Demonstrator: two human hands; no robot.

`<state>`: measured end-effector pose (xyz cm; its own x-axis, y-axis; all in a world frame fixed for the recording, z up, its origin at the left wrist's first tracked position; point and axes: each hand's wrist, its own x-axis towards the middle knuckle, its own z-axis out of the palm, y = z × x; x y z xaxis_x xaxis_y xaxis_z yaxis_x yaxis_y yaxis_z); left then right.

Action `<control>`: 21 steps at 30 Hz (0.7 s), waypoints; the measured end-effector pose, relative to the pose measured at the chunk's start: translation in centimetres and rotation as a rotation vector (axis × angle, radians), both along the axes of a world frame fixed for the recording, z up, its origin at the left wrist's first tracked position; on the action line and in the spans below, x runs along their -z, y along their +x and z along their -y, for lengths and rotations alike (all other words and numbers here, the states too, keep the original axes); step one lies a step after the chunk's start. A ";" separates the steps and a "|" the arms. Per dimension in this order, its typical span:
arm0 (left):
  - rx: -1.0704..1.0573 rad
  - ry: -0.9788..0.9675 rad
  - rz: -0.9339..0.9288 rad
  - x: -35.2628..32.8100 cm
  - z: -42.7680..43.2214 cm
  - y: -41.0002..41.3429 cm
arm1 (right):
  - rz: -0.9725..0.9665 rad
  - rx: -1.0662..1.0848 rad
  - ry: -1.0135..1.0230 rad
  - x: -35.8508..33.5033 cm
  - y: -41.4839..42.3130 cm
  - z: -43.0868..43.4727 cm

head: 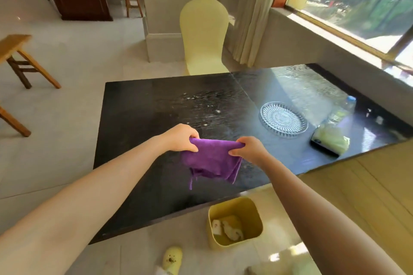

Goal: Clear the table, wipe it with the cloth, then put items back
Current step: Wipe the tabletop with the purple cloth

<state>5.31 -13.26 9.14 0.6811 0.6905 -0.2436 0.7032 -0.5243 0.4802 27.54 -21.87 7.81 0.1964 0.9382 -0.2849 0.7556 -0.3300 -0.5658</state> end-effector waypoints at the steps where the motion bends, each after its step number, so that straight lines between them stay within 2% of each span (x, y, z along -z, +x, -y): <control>1: 0.014 -0.008 0.004 -0.4 -0.6 0.9 | -0.041 0.030 0.022 -0.5 1.0 -0.1; 6: 0.100 -0.076 0.011 -0.9 -3.9 5.5 | -0.110 0.130 0.088 -2.3 5.3 -0.4; 11: 0.200 -0.017 0.054 -1.2 -6.6 11.1 | 0.086 0.250 0.061 -2.9 9.4 -0.5; 13: 0.234 -0.002 0.089 -1.5 -7.4 13.3 | 0.086 0.342 0.074 -3.0 10.8 -0.6; 21: 0.322 -0.066 0.124 -0.9 -8.9 18.2 | -0.217 0.624 0.182 -2.7 13.4 0.5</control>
<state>23.51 -4.34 10.07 0.8884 0.4212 -0.1827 0.4414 -0.6743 0.5920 40.95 -22.33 10.55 0.6721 0.7047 -0.2273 0.3181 -0.5520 -0.7708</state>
